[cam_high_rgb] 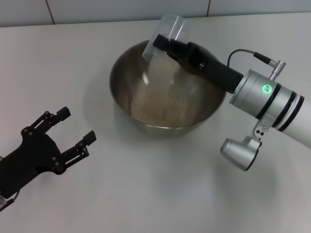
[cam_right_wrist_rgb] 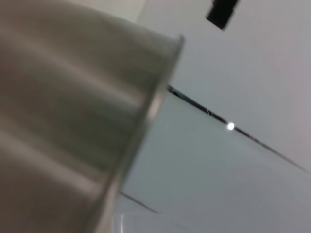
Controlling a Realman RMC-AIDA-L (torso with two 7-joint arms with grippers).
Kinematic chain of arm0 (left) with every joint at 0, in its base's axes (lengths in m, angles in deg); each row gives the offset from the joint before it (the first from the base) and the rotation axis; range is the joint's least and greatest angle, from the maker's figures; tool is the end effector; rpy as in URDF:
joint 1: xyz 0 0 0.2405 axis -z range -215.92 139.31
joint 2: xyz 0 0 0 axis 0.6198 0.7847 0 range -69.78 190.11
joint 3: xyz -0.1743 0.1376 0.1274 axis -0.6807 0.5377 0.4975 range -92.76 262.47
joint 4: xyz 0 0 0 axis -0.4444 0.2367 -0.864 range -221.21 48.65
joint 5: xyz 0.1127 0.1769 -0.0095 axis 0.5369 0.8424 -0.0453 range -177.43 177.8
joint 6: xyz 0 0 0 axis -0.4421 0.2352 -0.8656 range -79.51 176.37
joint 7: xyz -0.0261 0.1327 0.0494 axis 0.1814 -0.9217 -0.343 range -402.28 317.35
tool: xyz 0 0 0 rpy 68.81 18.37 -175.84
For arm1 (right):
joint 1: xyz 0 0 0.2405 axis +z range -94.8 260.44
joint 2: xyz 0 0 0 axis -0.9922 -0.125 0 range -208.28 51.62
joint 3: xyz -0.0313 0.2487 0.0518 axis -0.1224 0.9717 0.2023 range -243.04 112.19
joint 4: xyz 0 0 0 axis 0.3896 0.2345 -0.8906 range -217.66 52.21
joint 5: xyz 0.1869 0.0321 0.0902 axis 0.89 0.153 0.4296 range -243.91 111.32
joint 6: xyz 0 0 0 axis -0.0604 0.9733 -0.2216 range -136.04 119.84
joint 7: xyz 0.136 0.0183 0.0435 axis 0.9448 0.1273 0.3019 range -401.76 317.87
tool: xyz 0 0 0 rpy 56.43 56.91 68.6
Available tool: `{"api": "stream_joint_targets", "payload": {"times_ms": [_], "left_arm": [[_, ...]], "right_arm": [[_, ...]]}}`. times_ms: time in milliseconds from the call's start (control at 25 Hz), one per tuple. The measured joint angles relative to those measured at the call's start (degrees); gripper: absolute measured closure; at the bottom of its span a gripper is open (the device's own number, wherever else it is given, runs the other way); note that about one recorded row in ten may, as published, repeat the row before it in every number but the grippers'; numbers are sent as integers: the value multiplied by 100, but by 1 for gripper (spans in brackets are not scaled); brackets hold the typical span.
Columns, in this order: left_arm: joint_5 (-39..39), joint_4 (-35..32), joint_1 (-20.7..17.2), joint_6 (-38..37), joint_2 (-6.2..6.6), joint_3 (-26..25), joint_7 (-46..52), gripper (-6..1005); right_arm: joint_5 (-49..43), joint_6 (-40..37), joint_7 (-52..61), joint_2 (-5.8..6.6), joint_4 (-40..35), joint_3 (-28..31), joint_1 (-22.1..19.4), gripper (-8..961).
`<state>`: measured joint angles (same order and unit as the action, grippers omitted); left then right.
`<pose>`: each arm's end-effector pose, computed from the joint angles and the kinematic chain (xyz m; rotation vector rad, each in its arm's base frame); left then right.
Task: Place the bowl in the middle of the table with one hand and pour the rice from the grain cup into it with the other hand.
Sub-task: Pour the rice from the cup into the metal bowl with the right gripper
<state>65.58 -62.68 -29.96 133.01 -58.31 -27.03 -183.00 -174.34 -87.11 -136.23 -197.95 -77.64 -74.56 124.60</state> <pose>-0.3219 0.2315 -0.0269 -2.2904 -0.4112 -0.9011 0.2037 0.3462 -0.0750 -1.2196 -1.6834 -0.1400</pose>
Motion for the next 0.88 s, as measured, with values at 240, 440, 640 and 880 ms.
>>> {"api": "stream_joint_targets", "payload": {"times_ms": [240, 440, 640, 880], "left_arm": [[3, -4, 0, 0, 0, 0, 0, 159], [2, -8, 7, -2, 0, 0, 0, 159], [1, -35, 17, -4, 0, 0, 0, 159], [15, -40, 18, -4, 0, 0, 0, 159]], "right_arm": [[-116, 5, -588, -4, 10, -51, 3, 937], [-128, 4, -812, -8, 25, -64, 26, 937], [-136, 4, -817, -9, 28, -62, 30, 938], [-138, 8, -792, -9, 49, -61, 31, 938]]}}
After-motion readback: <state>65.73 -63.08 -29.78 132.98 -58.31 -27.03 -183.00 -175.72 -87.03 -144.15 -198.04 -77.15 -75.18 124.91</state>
